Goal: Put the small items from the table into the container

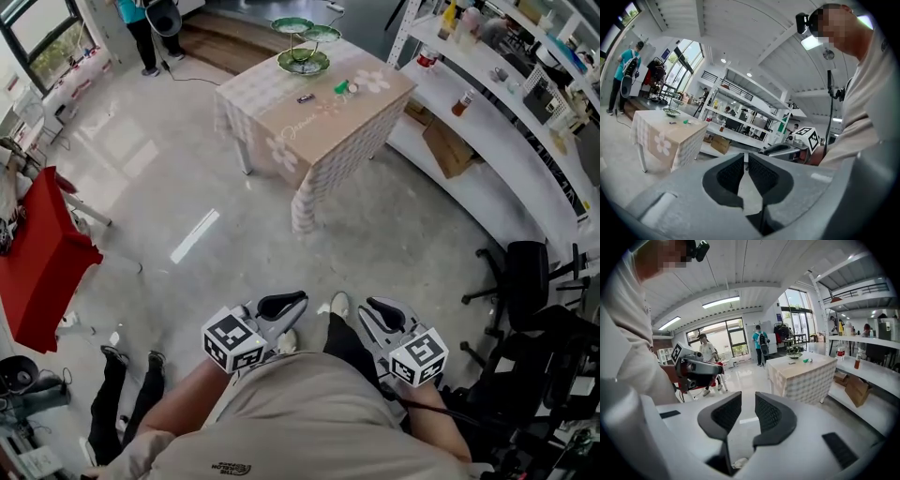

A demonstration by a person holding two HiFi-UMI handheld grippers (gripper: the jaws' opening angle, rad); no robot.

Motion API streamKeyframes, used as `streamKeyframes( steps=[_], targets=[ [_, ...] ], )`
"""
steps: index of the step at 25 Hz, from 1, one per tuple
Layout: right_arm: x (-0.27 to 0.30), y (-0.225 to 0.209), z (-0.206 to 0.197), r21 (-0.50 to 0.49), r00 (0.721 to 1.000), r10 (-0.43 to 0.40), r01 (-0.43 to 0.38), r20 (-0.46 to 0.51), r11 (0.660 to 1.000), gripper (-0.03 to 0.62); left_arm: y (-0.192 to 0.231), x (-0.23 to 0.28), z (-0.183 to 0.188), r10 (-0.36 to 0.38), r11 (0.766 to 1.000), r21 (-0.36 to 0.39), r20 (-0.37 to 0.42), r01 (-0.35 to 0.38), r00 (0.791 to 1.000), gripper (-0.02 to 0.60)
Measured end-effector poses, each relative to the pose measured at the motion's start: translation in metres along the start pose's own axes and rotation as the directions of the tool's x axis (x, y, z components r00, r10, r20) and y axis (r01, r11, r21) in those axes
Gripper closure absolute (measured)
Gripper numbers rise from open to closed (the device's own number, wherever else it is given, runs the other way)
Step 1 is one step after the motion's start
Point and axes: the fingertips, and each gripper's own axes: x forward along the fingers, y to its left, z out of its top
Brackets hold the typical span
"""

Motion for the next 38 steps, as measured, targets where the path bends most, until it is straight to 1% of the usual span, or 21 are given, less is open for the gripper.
streamKeyframes(
  steps=[2, 5, 8, 13, 17, 18, 20, 22, 26, 30, 34, 38],
  targets=[
    [0.006, -0.021, 0.002, 0.001, 1.000, -0.005, 0.005, 0.006, 1.000, 0.478, 0.008, 0.017, 0.004, 0.005, 1.000, 0.009, -0.008, -0.005, 1.000, 0.555],
    [0.019, -0.055, 0.011, 0.000, 1.000, 0.021, -0.021, 0.018, 1.000, 0.462, 0.026, 0.044, 0.015, 0.028, 1.000, 0.001, -0.021, -0.028, 0.999, 0.521],
    [0.029, -0.099, 0.024, 0.007, 0.999, 0.044, -0.044, 0.031, 0.999, 0.462, 0.044, 0.079, 0.033, 0.055, 0.998, 0.000, -0.038, -0.055, 0.998, 0.514],
    [0.033, -0.196, 0.048, 0.004, 0.997, 0.063, -0.063, 0.033, 0.998, 0.464, 0.070, 0.166, 0.080, 0.098, 0.995, 0.027, -0.036, -0.097, 0.995, 0.514],
    [0.032, -0.259, 0.061, -0.002, 0.996, 0.085, -0.085, 0.037, 0.996, 0.465, 0.080, 0.224, 0.108, 0.112, 0.992, 0.056, -0.028, -0.110, 0.993, 0.517],
    [0.034, -0.274, 0.064, -0.004, 0.995, 0.089, -0.089, 0.036, 0.996, 0.465, 0.083, 0.235, 0.113, 0.120, 0.991, 0.061, -0.025, -0.119, 0.992, 0.525],
    [0.040, -0.298, 0.067, -0.006, 0.995, 0.098, -0.098, 0.033, 0.995, 0.469, 0.091, 0.252, 0.119, 0.138, 0.989, 0.056, -0.025, -0.136, 0.990, 0.562],
    [0.048, -0.314, 0.070, 0.006, 0.993, 0.109, -0.110, 0.034, 0.994, 0.474, 0.098, 0.262, 0.122, 0.151, 0.988, 0.033, -0.032, -0.150, 0.988, 0.573],
    [0.073, -0.336, 0.076, 0.027, 0.991, 0.134, -0.135, 0.023, 0.991, 0.476, 0.119, 0.270, 0.129, 0.176, 0.984, -0.013, -0.036, -0.176, 0.984, 0.574],
    [0.110, -0.352, 0.084, 0.035, 0.988, 0.154, -0.154, -0.004, 0.987, 0.475, 0.149, 0.268, 0.139, 0.199, 0.980, -0.028, -0.029, -0.199, 0.980, 0.574],
    [0.154, -0.381, 0.095, 0.028, 0.991, 0.131, -0.130, -0.035, 0.991, 0.474, 0.191, 0.268, 0.149, 0.207, 0.978, -0.029, -0.014, -0.207, 0.978, 0.574],
    [0.196, -0.412, 0.121, 0.004, 0.994, 0.086, -0.086, -0.068, 0.996, 0.470, 0.238, 0.269, 0.174, 0.200, 0.979, -0.027, 0.009, -0.200, 0.980, 0.574]
  ],
)
